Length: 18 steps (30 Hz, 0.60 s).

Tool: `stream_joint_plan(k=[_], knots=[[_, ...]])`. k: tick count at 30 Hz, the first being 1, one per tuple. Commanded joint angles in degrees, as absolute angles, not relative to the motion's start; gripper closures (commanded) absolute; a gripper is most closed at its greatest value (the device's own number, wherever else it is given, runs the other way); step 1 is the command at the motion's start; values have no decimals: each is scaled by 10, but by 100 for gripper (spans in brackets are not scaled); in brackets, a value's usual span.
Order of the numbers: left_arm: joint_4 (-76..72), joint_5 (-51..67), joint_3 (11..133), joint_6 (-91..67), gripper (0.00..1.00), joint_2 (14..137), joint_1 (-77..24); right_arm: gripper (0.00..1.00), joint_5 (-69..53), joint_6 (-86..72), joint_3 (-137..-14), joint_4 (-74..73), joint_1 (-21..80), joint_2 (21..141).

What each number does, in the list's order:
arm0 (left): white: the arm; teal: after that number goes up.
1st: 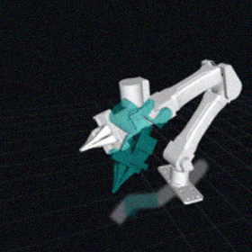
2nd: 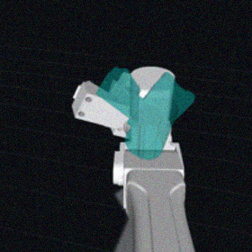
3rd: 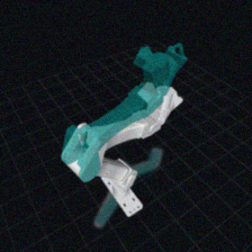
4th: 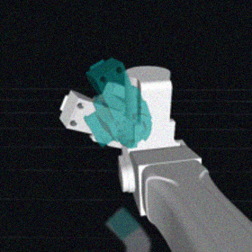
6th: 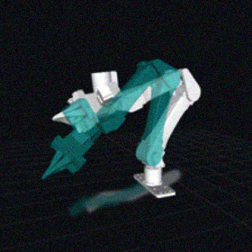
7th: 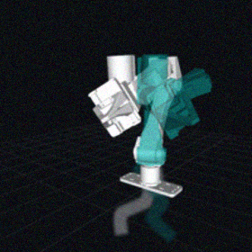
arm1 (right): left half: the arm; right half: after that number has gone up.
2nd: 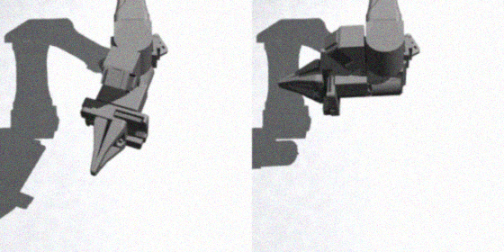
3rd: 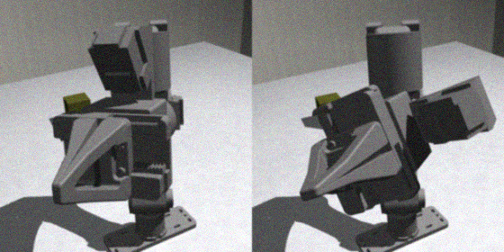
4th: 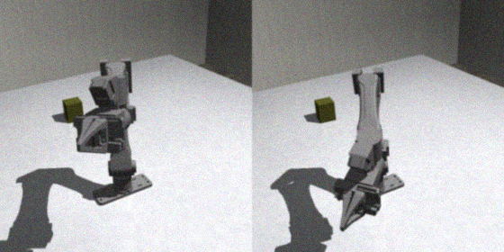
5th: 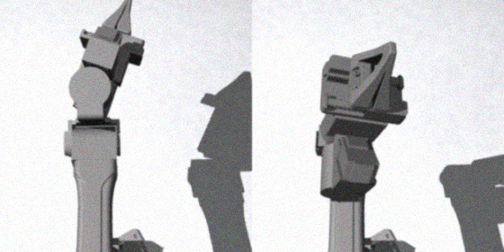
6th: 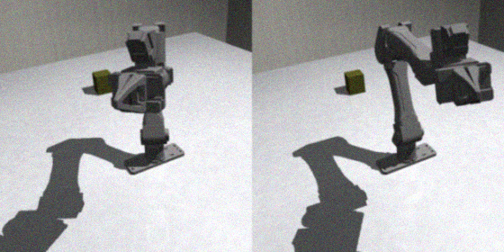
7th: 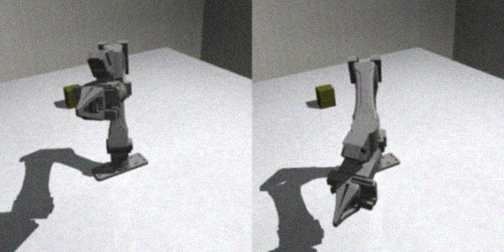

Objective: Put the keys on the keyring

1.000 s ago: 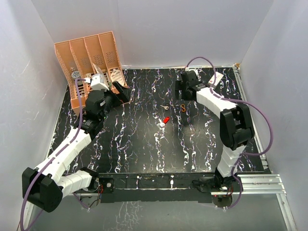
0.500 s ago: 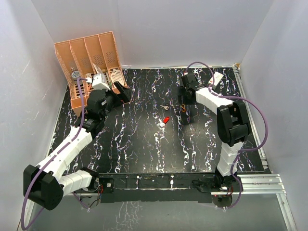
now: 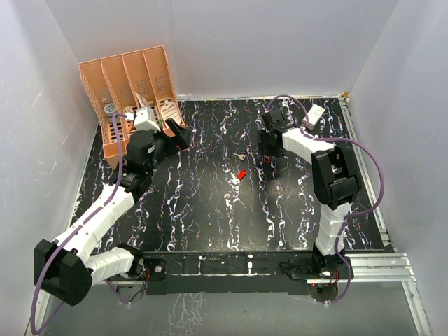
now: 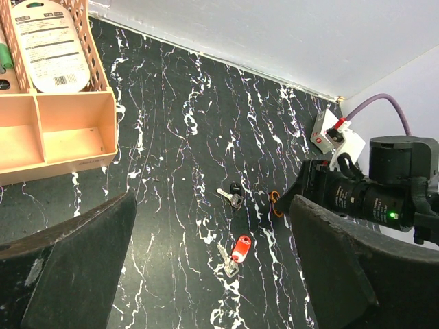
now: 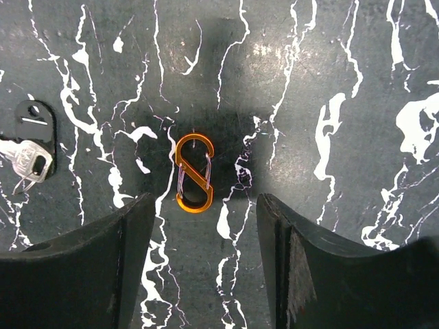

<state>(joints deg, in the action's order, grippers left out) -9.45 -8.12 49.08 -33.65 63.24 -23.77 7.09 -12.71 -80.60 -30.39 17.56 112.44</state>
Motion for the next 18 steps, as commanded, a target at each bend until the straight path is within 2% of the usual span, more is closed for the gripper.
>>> stream_joint_plan(k=[1, 18], knots=[[-106, -82, 500, -334, 8, 629, -236, 43, 59, -126, -831, -298, 174, 1134], [-107, -85, 498, -335, 8, 630, -236, 52, 53, -132, -836, -288, 171, 1147]])
